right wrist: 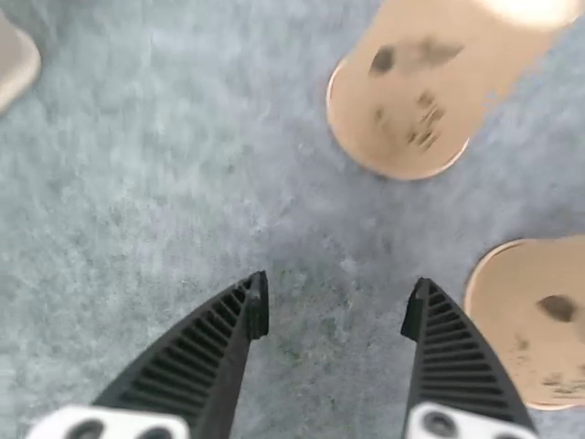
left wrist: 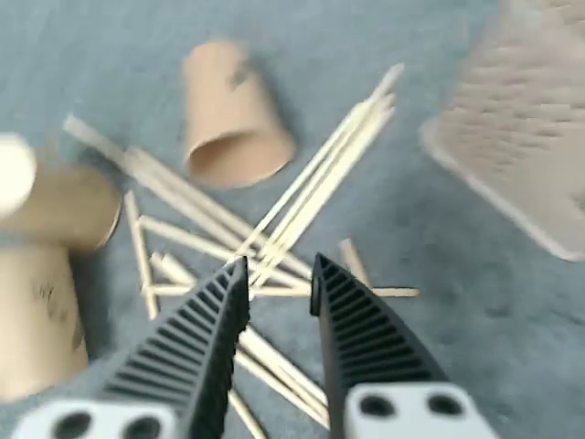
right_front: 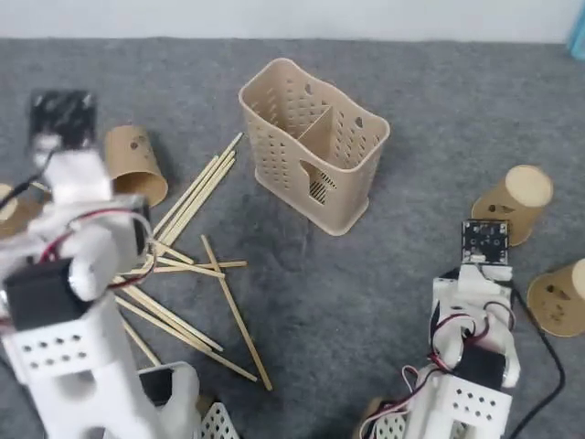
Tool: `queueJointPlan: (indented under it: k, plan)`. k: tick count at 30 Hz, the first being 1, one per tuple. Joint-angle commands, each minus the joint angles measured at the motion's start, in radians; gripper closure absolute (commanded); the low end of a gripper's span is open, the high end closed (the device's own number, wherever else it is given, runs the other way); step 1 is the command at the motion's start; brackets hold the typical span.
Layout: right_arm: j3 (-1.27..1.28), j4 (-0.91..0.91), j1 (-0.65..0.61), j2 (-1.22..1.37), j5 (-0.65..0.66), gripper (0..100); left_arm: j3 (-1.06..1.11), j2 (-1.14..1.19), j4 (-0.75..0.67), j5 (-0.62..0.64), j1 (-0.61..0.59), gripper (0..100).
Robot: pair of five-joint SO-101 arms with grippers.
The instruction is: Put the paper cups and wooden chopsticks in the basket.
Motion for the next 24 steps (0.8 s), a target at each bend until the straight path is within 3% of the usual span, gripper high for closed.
queueJointPlan:
  k: [1, 6, 11, 15, 24]
  plan:
    - [-0.187, 0.074, -0.007, -0.01, -0.012, 76.1, 0.32, -0.169, -0.23, -0.014, -0.133, 90]
    - [-0.364, 0.137, -0.008, 0.007, -0.009, 76.0, 0.621, -0.376, -0.353, -0.015, -0.181, 90]
    - [-0.594, 0.206, -0.031, 0.22, -0.011, 76.0, 0.866, -0.534, -0.405, -0.015, -0.183, 90]
    - [-0.865, 0.343, -0.139, 0.47, -0.025, 75.8, 1.041, -0.634, -0.496, -0.015, -0.178, 90]
    - [-1.663, 0.607, -0.481, 1.01, -0.307, 75.7, 1.139, -0.776, -0.5, -0.015, -0.176, 90]
